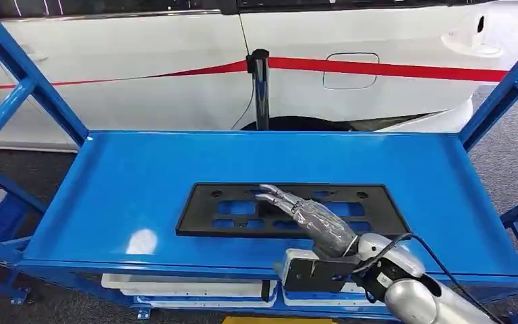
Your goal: Take the parts from the cabinet and place them on the table.
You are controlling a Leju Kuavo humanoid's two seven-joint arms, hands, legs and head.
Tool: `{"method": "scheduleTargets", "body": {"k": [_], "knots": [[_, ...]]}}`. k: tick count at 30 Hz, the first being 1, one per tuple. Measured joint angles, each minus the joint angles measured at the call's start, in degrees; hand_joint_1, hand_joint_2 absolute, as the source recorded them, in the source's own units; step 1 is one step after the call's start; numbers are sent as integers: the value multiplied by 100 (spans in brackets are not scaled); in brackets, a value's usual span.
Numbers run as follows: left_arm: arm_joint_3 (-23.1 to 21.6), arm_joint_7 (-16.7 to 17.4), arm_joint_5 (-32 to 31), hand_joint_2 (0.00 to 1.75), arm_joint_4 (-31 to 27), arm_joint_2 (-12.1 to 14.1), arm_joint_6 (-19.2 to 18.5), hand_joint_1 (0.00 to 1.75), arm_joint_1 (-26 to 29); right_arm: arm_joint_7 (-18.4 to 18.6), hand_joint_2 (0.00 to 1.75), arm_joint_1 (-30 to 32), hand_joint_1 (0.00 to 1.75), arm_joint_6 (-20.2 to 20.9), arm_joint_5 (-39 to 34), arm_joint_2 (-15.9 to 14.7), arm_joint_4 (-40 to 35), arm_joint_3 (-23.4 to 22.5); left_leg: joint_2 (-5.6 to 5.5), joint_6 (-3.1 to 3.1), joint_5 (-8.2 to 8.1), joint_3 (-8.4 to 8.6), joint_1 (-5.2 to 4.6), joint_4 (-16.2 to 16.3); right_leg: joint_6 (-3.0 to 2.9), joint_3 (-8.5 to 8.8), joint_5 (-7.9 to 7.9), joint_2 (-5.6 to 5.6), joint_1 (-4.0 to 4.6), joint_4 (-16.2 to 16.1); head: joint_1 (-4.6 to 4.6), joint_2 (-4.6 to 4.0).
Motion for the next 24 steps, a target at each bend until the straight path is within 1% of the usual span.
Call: {"method": "scheduleTargets", "body": {"k": [1,4,6,14,16,18,24], "knots": [[0,0,2,175,0,0,0,0,0,-24,175,4,0,-73,93,-13,-40,0,0,0,0,0,-3,4,1,0,1,0,-8,-1,0,0],[0,11,9,175,-2,0,0,0,-4,-24,175,117,0,-714,1038,18,-184,-26,0,1,0,-1,-6,5,2,3,1,-4,-14,-3,0,0],[2,15,11,175,-2,0,0,0,-9,85,175,199,0,-923,1590,96,-280,-24,1,6,-3,-3,-6,5,2,3,1,-3,-27,-4,0,0],[2,17,11,175,-2,0,0,0,-12,100,175,223,0,-945,1684,118,-300,-20,1,8,-5,-4,-6,5,2,3,1,-2,-26,-4,0,0],[4,20,4,175,-2,0,-2,0,-20,162,175,303,0,-997,1907,199,-367,15,0,9,-6,-3,-5,4,2,4,0,-4,-26,-5,0,0],[2,63,-31,175,-2,0,-9,0,-9,315,175,460,0,-1154,2772,409,-361,138,0,11,-7,-4,-3,3,1,5,0,-4,-25,-5,0,0],[2,72,-98,175,0,0,-17,0,-9,328,175,524,0,-1130,2837,562,-236,326,0,10,-7,-4,-4,3,1,6,0,-4,-25,-5,0,0]]}}
